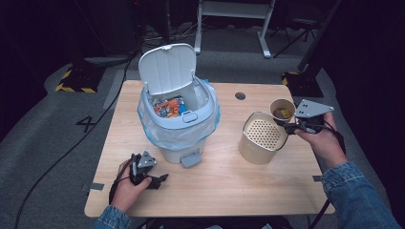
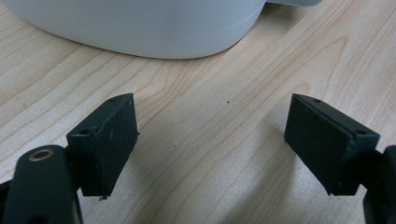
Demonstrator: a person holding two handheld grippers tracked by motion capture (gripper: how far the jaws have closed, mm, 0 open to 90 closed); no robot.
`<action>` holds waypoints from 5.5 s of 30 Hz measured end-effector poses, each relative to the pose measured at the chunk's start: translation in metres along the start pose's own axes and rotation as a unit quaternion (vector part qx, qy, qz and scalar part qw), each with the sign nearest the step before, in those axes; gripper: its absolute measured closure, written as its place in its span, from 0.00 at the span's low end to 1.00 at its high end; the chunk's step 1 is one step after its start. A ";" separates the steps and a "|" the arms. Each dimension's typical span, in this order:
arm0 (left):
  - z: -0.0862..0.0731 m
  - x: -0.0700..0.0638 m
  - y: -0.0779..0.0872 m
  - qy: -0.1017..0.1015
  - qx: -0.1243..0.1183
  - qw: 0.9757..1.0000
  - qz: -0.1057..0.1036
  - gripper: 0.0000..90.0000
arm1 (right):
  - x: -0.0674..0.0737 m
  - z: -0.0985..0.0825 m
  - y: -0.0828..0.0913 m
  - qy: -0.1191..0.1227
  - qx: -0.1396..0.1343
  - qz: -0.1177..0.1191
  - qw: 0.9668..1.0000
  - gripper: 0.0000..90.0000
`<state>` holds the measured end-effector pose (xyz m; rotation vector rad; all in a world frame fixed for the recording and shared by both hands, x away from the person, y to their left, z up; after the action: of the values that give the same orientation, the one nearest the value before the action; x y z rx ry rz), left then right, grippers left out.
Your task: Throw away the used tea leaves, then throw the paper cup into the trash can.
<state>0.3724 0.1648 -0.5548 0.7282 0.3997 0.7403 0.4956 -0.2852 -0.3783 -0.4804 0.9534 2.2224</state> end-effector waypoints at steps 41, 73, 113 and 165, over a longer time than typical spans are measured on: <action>0.000 0.000 0.000 0.000 0.000 1.000 0.000 0.20 | 0.030 0.022 0.000 0.656 0.232 -0.211 0.686 0.39; 0.000 0.000 0.000 0.001 0.000 1.000 -0.001 0.20 | 0.012 0.013 0.012 0.131 0.065 -0.090 0.985 0.37; -0.001 0.001 0.001 -0.005 0.000 1.000 -0.004 0.20 | -0.011 0.035 0.018 -0.190 -0.075 0.141 0.969 0.35; 0.000 0.001 0.000 -0.005 0.000 1.000 -0.006 0.19 | -0.003 0.225 -0.053 -0.137 -0.171 0.211 0.953 0.34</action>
<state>0.3728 0.1659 -0.5547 0.7281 0.3936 0.7253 0.5186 -0.0925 -0.2532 -0.1102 0.5603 2.7715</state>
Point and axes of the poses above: each handheld gripper's, and its own axes: y roughly backward along the jaws, z roughly out of its top, x roughly to its left, the point moved 7 cm from there along -y, roughly forward along the jaws, and after that the axes turned 5 degrees about y, right-handed, at the moved point
